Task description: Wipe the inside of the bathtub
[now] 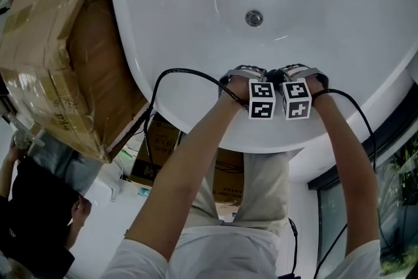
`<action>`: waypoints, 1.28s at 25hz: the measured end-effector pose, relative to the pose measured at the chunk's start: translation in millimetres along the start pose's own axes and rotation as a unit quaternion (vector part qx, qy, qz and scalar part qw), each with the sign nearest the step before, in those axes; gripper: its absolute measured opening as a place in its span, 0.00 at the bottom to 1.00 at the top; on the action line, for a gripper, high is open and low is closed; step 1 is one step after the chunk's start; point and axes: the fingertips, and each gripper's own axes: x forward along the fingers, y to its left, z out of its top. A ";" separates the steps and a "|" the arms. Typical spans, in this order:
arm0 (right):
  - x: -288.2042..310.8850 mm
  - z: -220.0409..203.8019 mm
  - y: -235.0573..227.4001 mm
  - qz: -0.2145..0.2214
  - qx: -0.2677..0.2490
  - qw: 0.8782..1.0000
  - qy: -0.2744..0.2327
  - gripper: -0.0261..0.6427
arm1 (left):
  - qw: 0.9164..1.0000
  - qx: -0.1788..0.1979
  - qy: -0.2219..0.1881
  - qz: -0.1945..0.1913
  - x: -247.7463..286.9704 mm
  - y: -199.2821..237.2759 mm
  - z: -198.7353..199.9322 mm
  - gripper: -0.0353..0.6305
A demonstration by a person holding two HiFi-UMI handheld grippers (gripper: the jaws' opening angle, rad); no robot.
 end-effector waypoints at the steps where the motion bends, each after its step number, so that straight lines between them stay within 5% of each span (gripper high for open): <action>1: -2.4 1.3 3.7 0.002 -0.002 1.000 0.000 0.17 | 1.000 0.000 0.000 0.000 -2.6 -3.1 1.4 0.20; 32: -68.9 63.6 87.6 0.026 -0.001 1.000 -0.010 0.17 | 0.999 0.005 -0.021 -0.028 -79.6 -98.8 23.4 0.20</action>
